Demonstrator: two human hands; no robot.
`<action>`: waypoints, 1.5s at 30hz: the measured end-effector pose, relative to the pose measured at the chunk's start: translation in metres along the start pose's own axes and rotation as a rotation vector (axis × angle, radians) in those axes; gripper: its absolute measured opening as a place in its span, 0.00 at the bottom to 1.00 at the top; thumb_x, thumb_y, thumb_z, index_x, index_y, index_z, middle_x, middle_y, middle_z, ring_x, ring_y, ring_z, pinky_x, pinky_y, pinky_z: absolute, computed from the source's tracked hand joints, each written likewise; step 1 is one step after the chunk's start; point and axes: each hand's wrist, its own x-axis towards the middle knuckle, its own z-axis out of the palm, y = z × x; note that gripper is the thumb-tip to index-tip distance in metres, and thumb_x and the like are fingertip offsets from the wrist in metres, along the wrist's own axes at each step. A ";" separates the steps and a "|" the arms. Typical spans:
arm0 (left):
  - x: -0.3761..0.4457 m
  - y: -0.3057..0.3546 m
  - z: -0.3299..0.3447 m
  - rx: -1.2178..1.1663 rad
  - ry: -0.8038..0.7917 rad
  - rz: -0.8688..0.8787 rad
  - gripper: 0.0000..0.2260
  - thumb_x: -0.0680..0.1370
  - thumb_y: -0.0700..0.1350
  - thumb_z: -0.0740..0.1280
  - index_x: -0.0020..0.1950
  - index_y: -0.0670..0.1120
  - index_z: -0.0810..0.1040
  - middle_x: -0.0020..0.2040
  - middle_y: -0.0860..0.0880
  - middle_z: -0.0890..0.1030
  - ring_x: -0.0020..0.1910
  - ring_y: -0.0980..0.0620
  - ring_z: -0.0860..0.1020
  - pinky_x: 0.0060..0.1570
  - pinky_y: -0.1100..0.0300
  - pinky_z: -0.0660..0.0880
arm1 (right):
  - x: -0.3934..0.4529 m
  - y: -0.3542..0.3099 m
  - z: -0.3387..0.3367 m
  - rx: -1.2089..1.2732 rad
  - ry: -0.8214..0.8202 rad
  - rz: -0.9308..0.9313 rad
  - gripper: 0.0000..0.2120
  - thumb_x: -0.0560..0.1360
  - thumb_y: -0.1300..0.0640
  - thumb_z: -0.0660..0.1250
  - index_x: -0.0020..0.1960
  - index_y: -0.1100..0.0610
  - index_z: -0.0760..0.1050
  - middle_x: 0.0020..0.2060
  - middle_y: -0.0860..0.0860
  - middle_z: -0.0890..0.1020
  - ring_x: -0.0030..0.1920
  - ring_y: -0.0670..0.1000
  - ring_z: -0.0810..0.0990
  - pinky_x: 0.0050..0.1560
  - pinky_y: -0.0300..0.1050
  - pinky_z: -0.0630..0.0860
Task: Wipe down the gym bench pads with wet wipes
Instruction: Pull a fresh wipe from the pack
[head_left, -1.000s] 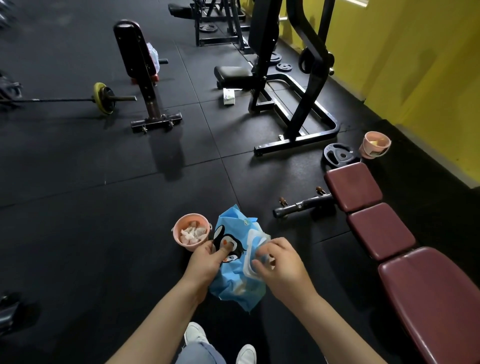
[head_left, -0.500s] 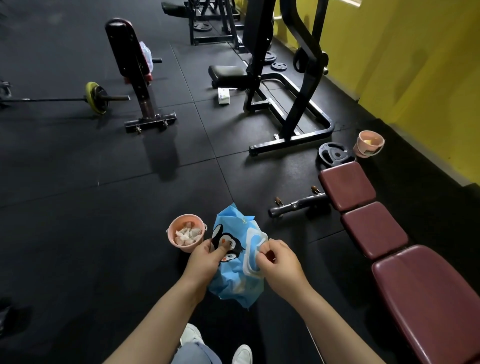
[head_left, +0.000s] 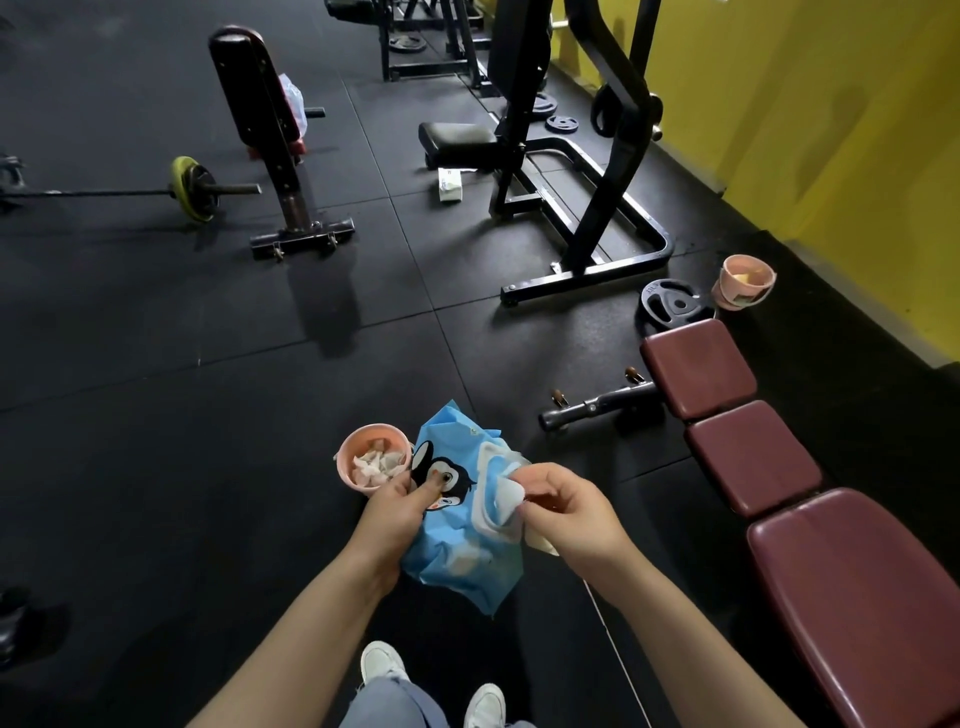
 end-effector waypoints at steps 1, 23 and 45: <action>0.000 0.000 0.000 0.000 -0.007 -0.002 0.11 0.81 0.44 0.66 0.59 0.40 0.79 0.52 0.41 0.86 0.51 0.41 0.84 0.50 0.49 0.80 | 0.000 -0.001 0.001 -0.035 -0.006 -0.019 0.10 0.74 0.69 0.69 0.48 0.55 0.83 0.46 0.49 0.85 0.46 0.46 0.83 0.43 0.38 0.79; -0.004 -0.005 -0.005 -0.018 0.036 0.103 0.09 0.79 0.47 0.68 0.58 0.45 0.79 0.50 0.45 0.86 0.49 0.46 0.85 0.46 0.52 0.81 | 0.005 -0.005 -0.001 -0.132 -0.064 0.128 0.09 0.78 0.58 0.66 0.39 0.53 0.78 0.39 0.51 0.81 0.40 0.47 0.78 0.44 0.43 0.77; -0.006 -0.006 -0.037 -0.262 0.166 0.122 0.11 0.81 0.46 0.65 0.61 0.45 0.80 0.53 0.43 0.85 0.51 0.43 0.84 0.49 0.48 0.80 | 0.008 -0.040 0.022 0.098 -0.149 -0.029 0.10 0.82 0.56 0.62 0.52 0.62 0.78 0.32 0.46 0.78 0.33 0.43 0.75 0.38 0.37 0.73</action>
